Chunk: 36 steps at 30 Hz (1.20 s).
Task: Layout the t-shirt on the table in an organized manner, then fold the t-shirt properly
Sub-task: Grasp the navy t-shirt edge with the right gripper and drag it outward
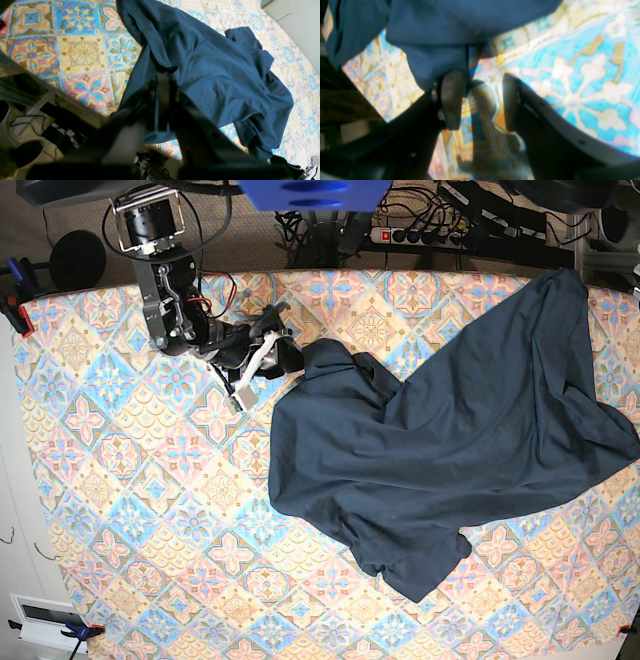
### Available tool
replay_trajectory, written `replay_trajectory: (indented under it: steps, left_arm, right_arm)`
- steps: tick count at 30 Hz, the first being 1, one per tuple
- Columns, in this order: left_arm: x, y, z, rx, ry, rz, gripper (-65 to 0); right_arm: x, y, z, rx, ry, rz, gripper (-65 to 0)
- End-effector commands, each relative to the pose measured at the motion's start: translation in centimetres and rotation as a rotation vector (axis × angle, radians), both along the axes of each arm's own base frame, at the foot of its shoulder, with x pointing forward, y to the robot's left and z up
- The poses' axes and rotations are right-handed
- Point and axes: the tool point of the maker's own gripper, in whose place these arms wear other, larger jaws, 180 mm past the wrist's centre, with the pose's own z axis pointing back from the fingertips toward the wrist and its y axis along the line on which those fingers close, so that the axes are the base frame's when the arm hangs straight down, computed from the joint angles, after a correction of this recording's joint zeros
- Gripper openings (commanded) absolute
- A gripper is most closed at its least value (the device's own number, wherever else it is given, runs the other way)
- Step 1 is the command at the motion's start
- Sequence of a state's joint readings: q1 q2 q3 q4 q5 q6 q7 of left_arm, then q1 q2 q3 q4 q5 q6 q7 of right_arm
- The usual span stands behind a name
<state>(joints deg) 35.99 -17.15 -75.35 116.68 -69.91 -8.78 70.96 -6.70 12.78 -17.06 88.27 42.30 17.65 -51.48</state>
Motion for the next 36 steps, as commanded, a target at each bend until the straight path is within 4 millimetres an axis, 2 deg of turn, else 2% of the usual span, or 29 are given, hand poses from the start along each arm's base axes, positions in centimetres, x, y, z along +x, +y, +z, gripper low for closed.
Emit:
replay_trajectory:
  steps: [1,3,8,10,15,19,21,24,26,27,29,33,36]
  left_arm:
    - [0.4,0.2,1.1,0.028,-0.024,-0.010,-65.0]
    - [0.4,0.2,1.1,0.028,-0.024,-0.010,-65.0]
    - [0.4,0.1,1.0,0.026,-0.022,-0.012,-65.0]
    - [0.4,0.2,1.0,0.027,-0.021,-0.011,-65.0]
    - [0.4,0.2,1.0,0.027,-0.021,-0.011,-65.0]
    - [0.4,0.1,1.0,0.027,-0.021,-0.011,-65.0]
    - [0.4,0.2,1.0,0.028,-0.020,-0.011,-65.0]
    - [0.6,0.2,1.0,0.029,-0.029,-0.008,-65.0]
    - [0.5,0.4,0.9,0.022,-0.028,-0.002,-65.0]
    - [0.5,0.5,0.8,0.022,-0.027,-0.001,-65.0]
    - [0.6,0.5,0.9,0.021,-0.029,-0.002,-65.0]
    - [0.6,0.2,0.5,0.006,-0.014,-0.011,-65.0]
    - [1.3,-0.1,0.2,0.002,-0.014,-0.023,-65.0]
  right_arm:
    - [0.3,0.4,0.1,0.001,0.001,-0.004,-39.6]
    - [0.1,1.3,-0.2,0.025,0.019,-0.010,-39.6]
    - [3.4,2.5,1.3,0.044,-0.029,-0.005,-39.5]
    - [3.8,2.7,1.5,0.052,-0.033,-0.009,-39.5]
    - [3.7,2.8,1.2,0.050,-0.023,-0.005,-39.5]
    - [0.4,4.4,-1.5,0.010,0.098,0.101,-40.7]
    - [0.7,5.4,-1.2,-0.007,0.091,0.157,-46.5]
    - [2.5,6.2,0.5,-0.017,0.033,0.195,-60.4]
    - [2.5,6.0,0.5,-0.020,0.032,0.195,-65.0]
    - [2.8,5.5,0.7,-0.026,0.023,0.188,-64.6]
    - [3.7,1.9,0.7,-0.070,0.006,0.133,-64.3]
    - [5.0,-4.8,2.5,-0.113,-0.059,-0.021,-64.3]
    - [5.3,-8.6,4.0,-0.163,-0.106,-0.078,-64.3]
